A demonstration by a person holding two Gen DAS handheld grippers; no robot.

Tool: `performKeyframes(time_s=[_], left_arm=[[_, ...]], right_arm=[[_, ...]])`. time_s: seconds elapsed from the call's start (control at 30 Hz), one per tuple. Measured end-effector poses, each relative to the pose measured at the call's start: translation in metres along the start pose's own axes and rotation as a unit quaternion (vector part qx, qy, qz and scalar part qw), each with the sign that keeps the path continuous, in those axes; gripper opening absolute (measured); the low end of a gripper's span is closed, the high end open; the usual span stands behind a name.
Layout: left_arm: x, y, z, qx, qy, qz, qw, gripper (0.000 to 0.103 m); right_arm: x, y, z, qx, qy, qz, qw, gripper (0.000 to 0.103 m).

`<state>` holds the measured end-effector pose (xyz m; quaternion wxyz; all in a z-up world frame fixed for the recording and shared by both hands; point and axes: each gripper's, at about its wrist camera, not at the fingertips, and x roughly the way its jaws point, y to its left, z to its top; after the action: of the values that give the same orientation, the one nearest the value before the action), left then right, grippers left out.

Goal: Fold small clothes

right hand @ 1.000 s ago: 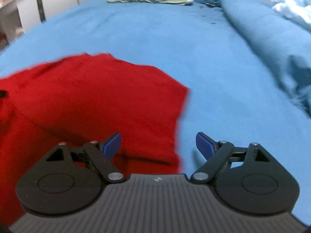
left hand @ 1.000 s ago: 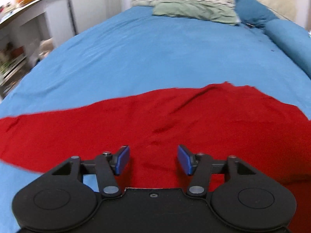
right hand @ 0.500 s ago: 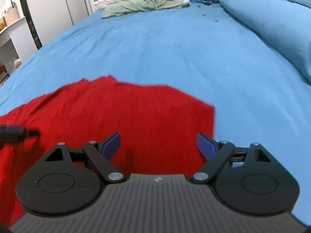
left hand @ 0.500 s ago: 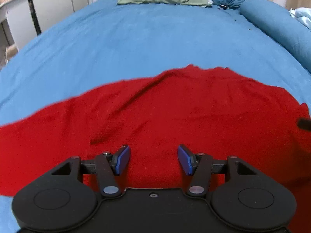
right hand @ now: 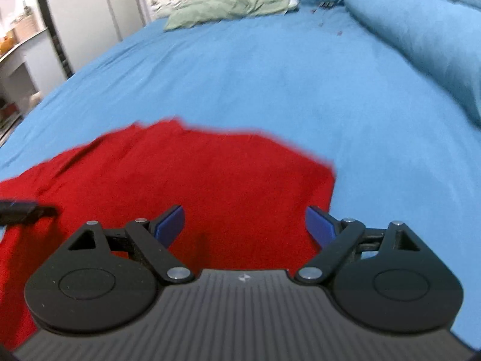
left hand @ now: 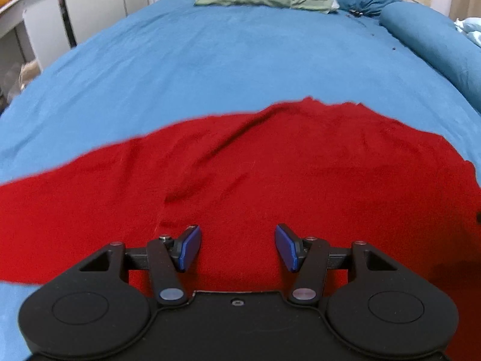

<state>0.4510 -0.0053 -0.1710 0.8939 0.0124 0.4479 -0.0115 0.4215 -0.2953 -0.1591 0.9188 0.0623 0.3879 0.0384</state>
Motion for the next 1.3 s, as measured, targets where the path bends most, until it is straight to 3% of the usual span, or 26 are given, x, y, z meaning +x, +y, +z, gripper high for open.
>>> performKeyframes(time_s=[0.1,0.17,0.23,0.43,0.5,0.57,0.7,0.83,1.07,1.23,1.3], left_arm=[[0.001,0.001,-0.005,0.01,-0.005,-0.003,0.9999,0.061],[0.002,0.0,-0.003,0.014,-0.003,-0.002,0.9999,0.061],[-0.001,0.002,0.0,0.011,0.0,-0.003,0.9999,0.061],[-0.054,0.025,0.021,-0.029,-0.014,0.007,0.9995,0.067],[-0.083,0.046,0.03,-0.07,-0.013,0.002,0.9974,0.092],[-0.115,0.074,0.036,-0.115,-0.025,0.002,0.993,0.103],[-0.154,0.134,0.037,-0.162,-0.031,0.031,0.9857,0.103],[-0.163,0.208,0.022,-0.215,-0.023,0.069,0.974,0.103],[-0.147,0.333,-0.015,-0.282,-0.033,0.112,0.9523,0.099],[-0.097,0.396,-0.042,-0.344,-0.017,0.1,0.9336,0.075],[-0.08,0.413,-0.052,-0.369,-0.003,0.088,0.9254,0.059]], right_arm=[[0.005,0.003,-0.03,-0.003,0.038,-0.021,0.999,0.103],[0.007,0.008,-0.035,-0.011,0.016,-0.027,0.999,0.103],[0.009,0.016,-0.034,-0.015,0.02,-0.037,0.999,0.103],[-0.037,0.06,0.012,-0.092,-0.009,-0.027,0.995,0.103],[-0.058,0.082,0.032,-0.108,-0.009,-0.018,0.994,0.103],[-0.076,0.106,0.051,-0.101,-0.005,-0.007,0.995,0.103],[-0.091,0.156,0.07,-0.077,0.013,0.013,0.997,0.103],[-0.083,0.21,0.063,-0.048,0.026,0.021,0.998,0.103],[-0.056,0.285,0.038,-0.012,0.058,0.017,0.998,0.103],[-0.036,0.319,0.02,-0.022,0.084,0.014,0.996,0.103],[-0.031,0.33,0.016,-0.031,0.087,0.014,0.996,0.103]])
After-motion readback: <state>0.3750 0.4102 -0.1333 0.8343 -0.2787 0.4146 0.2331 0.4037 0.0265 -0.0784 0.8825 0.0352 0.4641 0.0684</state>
